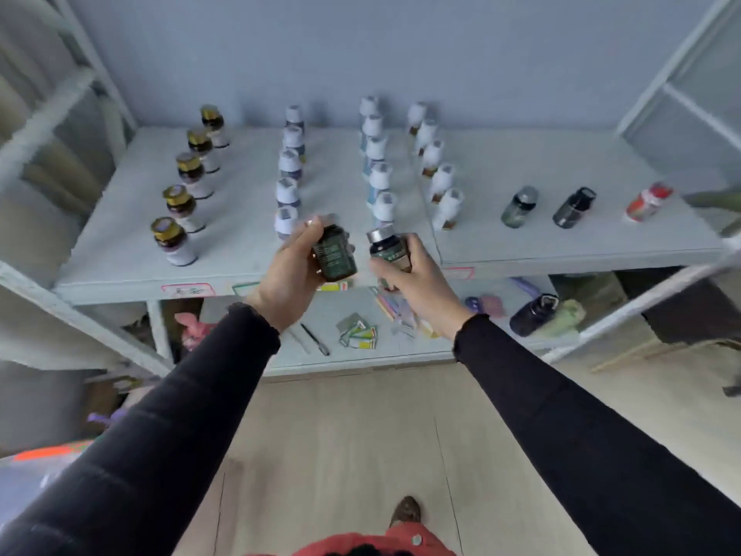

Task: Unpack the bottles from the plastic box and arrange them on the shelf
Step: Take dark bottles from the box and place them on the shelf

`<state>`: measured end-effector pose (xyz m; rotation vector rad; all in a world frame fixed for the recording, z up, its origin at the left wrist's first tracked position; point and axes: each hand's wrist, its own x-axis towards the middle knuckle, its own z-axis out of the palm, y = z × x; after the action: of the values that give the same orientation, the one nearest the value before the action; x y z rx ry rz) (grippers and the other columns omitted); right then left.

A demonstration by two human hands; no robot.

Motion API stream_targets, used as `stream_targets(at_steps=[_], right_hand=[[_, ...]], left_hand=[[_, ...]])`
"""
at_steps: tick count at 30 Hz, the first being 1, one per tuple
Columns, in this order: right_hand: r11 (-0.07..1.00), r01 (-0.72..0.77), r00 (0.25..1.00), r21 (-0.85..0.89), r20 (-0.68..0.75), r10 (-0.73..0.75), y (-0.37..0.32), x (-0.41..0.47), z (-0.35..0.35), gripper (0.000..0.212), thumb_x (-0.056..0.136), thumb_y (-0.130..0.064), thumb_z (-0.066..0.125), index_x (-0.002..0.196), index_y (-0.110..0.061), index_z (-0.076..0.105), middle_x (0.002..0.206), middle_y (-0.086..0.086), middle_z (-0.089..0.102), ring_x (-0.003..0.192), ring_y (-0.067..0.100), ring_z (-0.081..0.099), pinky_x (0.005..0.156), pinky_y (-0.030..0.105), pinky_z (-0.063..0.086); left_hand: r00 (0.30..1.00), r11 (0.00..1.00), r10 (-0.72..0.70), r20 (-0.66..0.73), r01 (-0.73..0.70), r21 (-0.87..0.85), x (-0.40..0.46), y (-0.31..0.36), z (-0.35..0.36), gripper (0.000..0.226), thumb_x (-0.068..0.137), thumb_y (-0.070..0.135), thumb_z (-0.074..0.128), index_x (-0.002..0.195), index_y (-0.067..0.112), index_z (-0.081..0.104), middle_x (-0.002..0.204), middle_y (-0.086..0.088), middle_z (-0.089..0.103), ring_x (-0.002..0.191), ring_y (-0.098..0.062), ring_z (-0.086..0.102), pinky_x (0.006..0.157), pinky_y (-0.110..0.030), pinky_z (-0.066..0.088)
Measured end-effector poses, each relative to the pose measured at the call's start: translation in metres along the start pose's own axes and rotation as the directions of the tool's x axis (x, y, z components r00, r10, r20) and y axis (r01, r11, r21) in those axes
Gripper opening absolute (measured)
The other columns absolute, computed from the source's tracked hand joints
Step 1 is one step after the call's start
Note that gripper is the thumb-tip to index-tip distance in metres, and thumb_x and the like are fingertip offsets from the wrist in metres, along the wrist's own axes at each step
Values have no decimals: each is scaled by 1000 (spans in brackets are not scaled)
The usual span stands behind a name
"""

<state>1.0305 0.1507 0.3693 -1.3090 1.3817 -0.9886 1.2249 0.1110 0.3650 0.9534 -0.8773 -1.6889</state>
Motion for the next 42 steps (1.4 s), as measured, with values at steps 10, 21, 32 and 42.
stream_targets(at_steps=[10, 21, 32, 42], right_hand=[[974, -72, 981, 214, -163, 108, 13, 78, -201, 33, 100, -38, 58, 126, -18, 55, 124, 10, 62, 111, 30, 64, 87, 42, 60], [991, -39, 927, 126, -366, 83, 13, 177, -310, 33, 91, -38, 70, 114, -18, 60, 102, -2, 66, 88, 10, 65, 74, 28, 55], [989, -122, 896, 85, -420, 146, 59, 227, -365, 38, 85, -32, 76, 116, -16, 61, 116, 5, 69, 109, 19, 67, 91, 35, 55], [990, -125, 946, 60, -295, 137, 87, 274, -404, 38, 82, -35, 76, 112, -18, 61, 111, 8, 69, 99, 17, 66, 95, 44, 53]], left_hand=[[975, 995, -83, 205, 71, 64, 130, -10, 193, 29, 96, 43, 60, 104, 15, 60, 88, -6, 64, 77, -22, 63, 75, -37, 52], [954, 854, -37, 296, -123, 505, 304, -26, 263, 22, 89, 20, 75, 108, 12, 66, 91, 4, 67, 76, -1, 65, 67, -16, 50], [906, 498, -140, 400, -285, 819, 381, -81, 281, 30, 84, 13, 77, 110, 14, 63, 108, -2, 72, 100, -21, 66, 85, -26, 49], [908, 426, -221, 355, -237, 873, 382, -101, 290, 39, 84, 15, 78, 119, 22, 62, 111, 7, 67, 112, -13, 61, 90, -22, 47]])
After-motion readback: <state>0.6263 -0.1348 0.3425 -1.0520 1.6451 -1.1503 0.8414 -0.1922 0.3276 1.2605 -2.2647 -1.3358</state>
